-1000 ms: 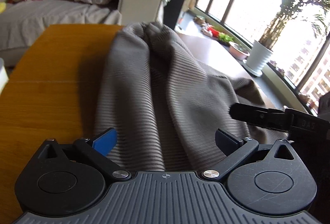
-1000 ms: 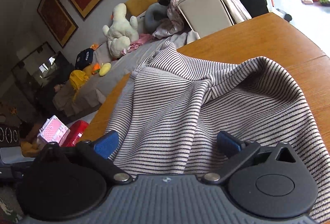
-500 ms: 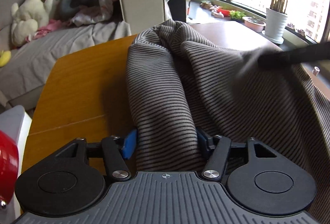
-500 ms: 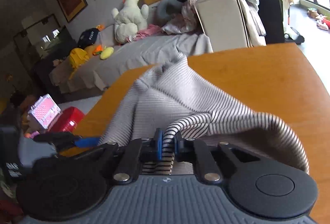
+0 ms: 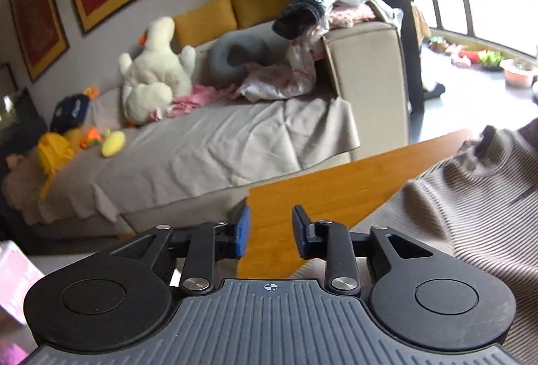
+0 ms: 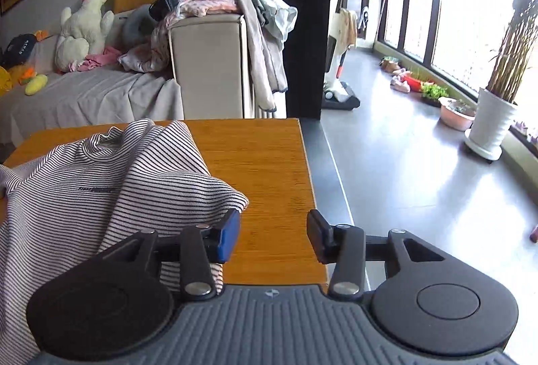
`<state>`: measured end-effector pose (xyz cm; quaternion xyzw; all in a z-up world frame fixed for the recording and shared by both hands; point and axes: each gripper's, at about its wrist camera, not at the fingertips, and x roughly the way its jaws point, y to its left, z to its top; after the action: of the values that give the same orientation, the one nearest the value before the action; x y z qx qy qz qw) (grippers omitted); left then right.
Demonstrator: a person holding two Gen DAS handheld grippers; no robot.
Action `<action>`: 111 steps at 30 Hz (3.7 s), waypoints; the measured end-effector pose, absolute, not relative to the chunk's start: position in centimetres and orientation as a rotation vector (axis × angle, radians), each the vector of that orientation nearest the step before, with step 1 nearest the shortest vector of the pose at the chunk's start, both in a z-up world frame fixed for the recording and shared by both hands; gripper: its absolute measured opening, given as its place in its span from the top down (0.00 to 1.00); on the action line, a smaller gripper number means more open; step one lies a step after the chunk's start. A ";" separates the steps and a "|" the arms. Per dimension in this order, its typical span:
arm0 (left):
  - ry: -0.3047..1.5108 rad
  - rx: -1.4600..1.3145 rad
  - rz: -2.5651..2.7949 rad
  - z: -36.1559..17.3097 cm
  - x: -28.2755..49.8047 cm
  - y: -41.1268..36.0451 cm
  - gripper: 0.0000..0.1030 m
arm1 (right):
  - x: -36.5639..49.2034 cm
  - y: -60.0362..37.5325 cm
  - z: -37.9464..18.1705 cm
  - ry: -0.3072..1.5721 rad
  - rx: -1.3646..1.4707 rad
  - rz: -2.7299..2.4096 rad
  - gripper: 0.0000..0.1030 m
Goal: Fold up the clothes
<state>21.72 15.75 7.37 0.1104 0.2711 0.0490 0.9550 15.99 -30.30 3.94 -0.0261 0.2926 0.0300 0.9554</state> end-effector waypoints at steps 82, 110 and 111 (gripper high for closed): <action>0.605 -0.750 0.158 3.0 18.8 32.2 0.83 | 15.3 -22.9 5.2 0.530 0.187 0.342 0.23; 0.603 0.291 0.099 3.3 20.8 12.3 0.54 | 15.1 -23.1 3.7 0.495 0.198 0.408 0.28; 0.629 0.293 0.104 2.5 21.2 13.0 0.54 | 15.1 -22.6 3.7 0.501 0.191 0.415 0.28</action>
<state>21.18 13.04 2.52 0.1437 0.3081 0.0510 0.9391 15.10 -22.57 3.72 0.0937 0.2456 0.2038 0.9431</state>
